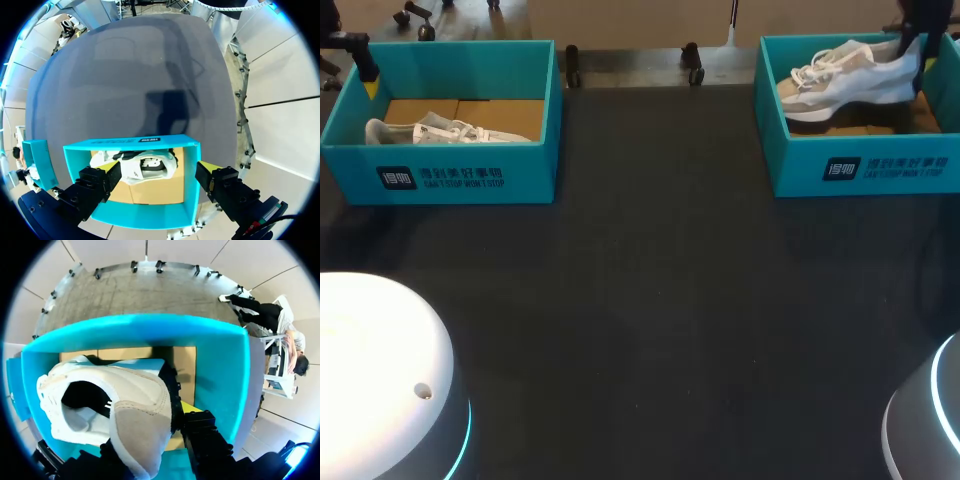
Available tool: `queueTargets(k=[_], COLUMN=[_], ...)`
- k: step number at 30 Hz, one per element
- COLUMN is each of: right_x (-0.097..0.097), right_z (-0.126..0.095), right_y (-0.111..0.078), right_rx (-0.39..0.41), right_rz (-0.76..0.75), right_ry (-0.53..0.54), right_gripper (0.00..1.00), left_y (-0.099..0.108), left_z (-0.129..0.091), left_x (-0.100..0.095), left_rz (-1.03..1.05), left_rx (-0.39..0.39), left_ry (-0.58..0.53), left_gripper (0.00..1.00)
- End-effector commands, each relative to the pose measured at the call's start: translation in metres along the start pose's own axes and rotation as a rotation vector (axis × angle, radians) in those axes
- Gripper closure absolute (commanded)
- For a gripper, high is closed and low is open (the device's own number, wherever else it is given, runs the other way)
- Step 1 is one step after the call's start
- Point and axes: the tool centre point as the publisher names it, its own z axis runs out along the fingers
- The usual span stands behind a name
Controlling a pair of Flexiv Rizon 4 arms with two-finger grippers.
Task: Take the shoe out of the shoebox, open the shoe tongue, remove and reinsert the insole, then place the shoe into the shoebox
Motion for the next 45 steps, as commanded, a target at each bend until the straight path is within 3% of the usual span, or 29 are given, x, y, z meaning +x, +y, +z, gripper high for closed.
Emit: queueTargets(k=[1, 10, 18, 33, 45], right_x=[0.008, 0.015, 0.01, -0.02, -0.03], right_z=[-0.038, -0.065, -0.088, -0.087, -0.104], right_y=[-0.038, -0.069, -0.088, -0.079, -0.083], right_rx=[-0.064, -0.1, -0.132, -0.136, -0.149], right_rz=[0.001, -0.014, -0.014, -0.042, -0.035], right_ry=[-0.005, 0.012, 0.022, -0.019, -0.012], right_gripper=[1.0, 1.0, 1.0, 1.0, 1.0], left_y=[-0.001, -0.001, -0.001, -0.001, -0.001], left_z=[0.0, 0.0, 0.0, 0.0, 0.0], left_x=[0.0, 0.0, 0.0, 0.0, 0.0], left_rz=[0.001, 0.001, 0.001, 0.001, 0.001], left_rx=[-0.002, -0.002, -0.002, -0.002, -0.002], left_ry=[0.002, 0.002, 0.002, 0.002, 0.002], left_gripper=[0.0, 0.0, 0.0, 0.0, 0.0])
